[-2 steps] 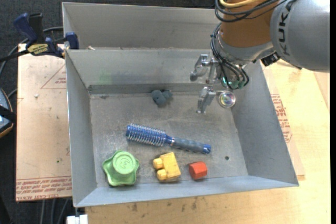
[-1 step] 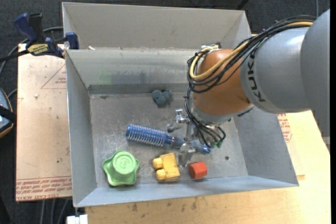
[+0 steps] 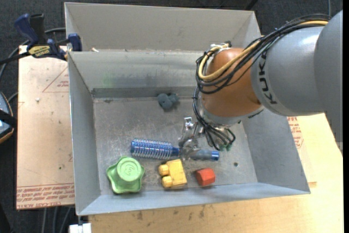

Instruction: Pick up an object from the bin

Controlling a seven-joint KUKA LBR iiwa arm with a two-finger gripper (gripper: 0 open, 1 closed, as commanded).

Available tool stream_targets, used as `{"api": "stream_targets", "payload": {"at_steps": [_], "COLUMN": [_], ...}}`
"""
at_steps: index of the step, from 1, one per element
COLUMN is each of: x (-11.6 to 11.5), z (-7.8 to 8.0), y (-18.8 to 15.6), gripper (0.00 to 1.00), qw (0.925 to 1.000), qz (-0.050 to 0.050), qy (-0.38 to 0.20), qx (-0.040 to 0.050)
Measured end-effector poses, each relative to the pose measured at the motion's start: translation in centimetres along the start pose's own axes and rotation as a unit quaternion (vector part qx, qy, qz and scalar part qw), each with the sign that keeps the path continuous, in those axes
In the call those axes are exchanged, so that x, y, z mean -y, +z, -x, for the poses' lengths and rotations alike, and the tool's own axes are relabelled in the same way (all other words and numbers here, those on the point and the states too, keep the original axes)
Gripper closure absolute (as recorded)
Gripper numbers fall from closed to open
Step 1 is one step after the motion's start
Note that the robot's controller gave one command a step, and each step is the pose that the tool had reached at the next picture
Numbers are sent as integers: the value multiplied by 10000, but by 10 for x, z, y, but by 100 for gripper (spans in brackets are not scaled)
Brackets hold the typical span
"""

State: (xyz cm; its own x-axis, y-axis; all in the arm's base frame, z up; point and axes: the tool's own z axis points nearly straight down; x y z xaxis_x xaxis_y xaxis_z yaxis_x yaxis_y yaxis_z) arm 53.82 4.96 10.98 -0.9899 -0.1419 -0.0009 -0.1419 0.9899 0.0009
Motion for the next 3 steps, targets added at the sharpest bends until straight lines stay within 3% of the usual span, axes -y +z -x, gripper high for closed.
{"api": "stream_targets", "payload": {"at_steps": [1, 2, 3], "x": [-49, -47, -35], "z": [-40, -40, -39], "y": [-125, -122, 19], "gripper": [100, 0, 0], "qw": [9833, 9836, 9771], "qz": [0, 1, 11], "qy": [-1817, -1804, -2126], "qx": [28, 6, -37]}}
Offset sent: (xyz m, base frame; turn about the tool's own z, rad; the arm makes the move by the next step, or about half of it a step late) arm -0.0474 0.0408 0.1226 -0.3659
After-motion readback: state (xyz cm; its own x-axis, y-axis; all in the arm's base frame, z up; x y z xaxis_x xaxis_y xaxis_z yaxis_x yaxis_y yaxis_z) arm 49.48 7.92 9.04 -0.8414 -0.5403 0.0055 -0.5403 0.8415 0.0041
